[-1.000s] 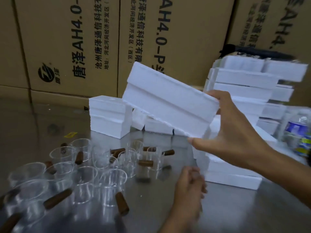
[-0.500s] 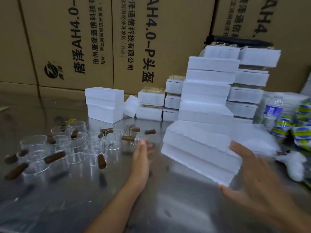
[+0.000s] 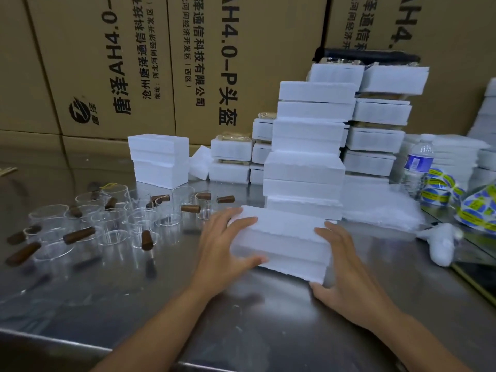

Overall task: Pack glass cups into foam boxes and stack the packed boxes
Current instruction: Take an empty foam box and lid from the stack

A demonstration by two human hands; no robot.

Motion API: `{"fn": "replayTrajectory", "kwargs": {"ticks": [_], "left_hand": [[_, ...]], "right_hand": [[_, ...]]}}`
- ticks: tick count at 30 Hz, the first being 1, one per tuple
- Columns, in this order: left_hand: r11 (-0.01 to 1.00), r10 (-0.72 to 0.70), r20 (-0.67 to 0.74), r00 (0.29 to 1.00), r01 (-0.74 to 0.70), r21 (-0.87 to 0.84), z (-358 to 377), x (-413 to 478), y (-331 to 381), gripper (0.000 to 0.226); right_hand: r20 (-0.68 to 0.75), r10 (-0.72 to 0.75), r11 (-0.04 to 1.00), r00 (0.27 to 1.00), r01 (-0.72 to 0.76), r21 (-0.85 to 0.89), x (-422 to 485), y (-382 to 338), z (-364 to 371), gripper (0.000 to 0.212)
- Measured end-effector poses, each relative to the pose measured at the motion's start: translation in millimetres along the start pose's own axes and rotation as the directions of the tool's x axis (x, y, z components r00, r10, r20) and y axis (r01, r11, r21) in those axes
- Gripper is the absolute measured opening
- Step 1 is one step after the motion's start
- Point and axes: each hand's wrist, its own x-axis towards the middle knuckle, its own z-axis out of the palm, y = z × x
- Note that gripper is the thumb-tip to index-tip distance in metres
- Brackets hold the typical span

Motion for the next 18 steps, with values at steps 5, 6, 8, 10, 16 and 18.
{"fn": "replayTrajectory", "kwargs": {"ticks": [5,6,8,10,16,18], "left_hand": [[0.987,0.032,-0.001,1.000,-0.031,0.158,-0.7,-4.2,-9.0,0.057],[0.984,0.025,-0.009,1.000,-0.023,0.175,-1.2,-4.3,-8.8,0.057],[0.987,-0.025,-0.063,0.998,0.035,0.158,-2.9,-3.0,-7.6,0.054],[0.988,-0.115,-0.164,0.980,0.130,0.084,-6.7,0.9,-5.5,0.051],[0.885,-0.462,-0.368,0.807,0.449,-0.127,-33.8,22.9,-13.5,0.035],[0.822,-0.557,-0.400,0.728,0.552,-0.141,-51.0,36.2,-21.5,0.036]], "right_hand": [[-0.045,0.064,0.992,0.997,-0.059,0.111,-2.0,5.4,6.8,0.107],[-0.050,0.073,0.990,0.996,-0.066,0.121,-2.2,6.1,7.8,0.108],[-0.056,0.082,0.988,0.995,-0.074,0.136,-2.1,7.7,9.1,0.110],[-0.065,0.086,0.987,0.994,-0.076,0.145,-2.1,8.7,9.6,0.109],[-0.054,0.094,0.989,0.994,-0.087,0.119,-2.3,9.0,9.9,0.104],[-0.047,0.093,0.990,0.995,-0.087,0.111,-2.3,8.9,9.0,0.103]]}}
